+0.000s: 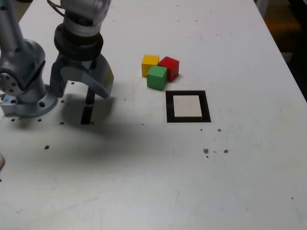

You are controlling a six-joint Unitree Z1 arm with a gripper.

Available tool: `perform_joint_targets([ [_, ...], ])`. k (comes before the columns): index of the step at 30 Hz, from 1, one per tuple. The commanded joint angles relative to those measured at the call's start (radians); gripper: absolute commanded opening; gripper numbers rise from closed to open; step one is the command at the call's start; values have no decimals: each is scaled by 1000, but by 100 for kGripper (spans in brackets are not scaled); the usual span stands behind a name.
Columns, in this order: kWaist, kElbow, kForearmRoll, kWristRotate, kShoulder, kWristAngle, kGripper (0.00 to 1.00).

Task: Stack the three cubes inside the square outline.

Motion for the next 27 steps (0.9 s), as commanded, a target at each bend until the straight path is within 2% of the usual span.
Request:
perform_joint_targets([
  [1,1,-3,2,-1,3,-1,100],
  [21,-8,-9,22,28,-15,2,100],
  [24,-21,-53,88,36,-28,5,100],
  [27,-14,-138,184,80,-74,41,100],
])
